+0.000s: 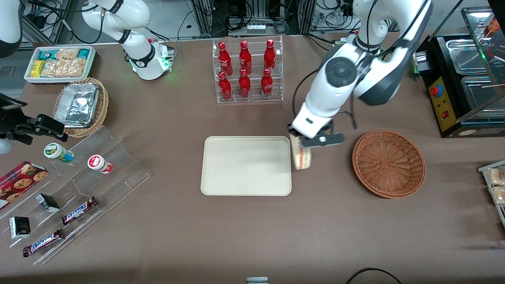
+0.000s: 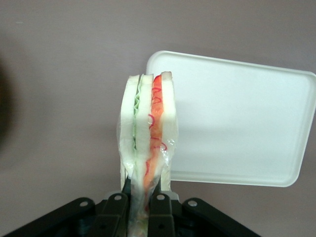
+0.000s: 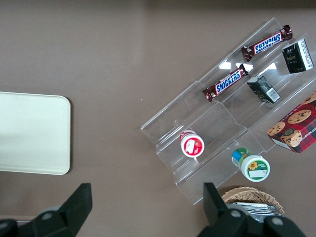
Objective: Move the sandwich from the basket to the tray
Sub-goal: 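Lift the sandwich and carry it with the left gripper over the tray, then lower the sandwich onto the cream tray and open the left gripper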
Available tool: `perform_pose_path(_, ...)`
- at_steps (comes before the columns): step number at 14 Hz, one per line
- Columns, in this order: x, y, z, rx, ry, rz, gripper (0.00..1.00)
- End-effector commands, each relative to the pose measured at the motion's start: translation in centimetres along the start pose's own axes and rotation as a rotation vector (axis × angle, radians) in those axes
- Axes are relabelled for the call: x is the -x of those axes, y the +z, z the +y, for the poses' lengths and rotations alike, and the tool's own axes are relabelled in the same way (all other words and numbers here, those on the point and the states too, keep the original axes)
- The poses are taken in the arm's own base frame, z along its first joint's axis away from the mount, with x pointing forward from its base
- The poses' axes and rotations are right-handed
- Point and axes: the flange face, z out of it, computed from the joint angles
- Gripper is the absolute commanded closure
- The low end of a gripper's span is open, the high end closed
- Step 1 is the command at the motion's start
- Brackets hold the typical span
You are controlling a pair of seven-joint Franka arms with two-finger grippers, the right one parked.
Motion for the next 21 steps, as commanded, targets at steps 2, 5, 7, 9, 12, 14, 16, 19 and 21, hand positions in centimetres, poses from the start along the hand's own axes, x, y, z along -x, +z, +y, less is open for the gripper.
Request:
perform_pose_path(2,-1.1,7.4,3.6,-0.028,0.128,0.002,0.91)
perform_pose_path(5,-1.3,11.1,5.1,-0.046,0.136,0.031,0.91)
perform_pose_path(7,-1.2,12.4,5.0,-0.059,0.144,0.023,0.91)
perform_pose_path(9,-1.1,14.0,5.2,-0.047,0.139,0.014,0.91)
perform_pose_path(12,-0.8,17.0,5.5,-0.082,0.133,0.053,0.89)
perform_pose_path(14,-0.7,18.2,5.8,-0.086,0.131,0.077,0.74)
perform_pose_path(16,-1.0,18.2,5.5,-0.088,0.126,0.078,0.03)
perform_pose_path(19,-1.8,16.2,5.1,-0.078,0.101,0.095,0.00)
perform_pose_path(21,-1.7,13.0,4.9,-0.113,0.087,0.104,0.00)
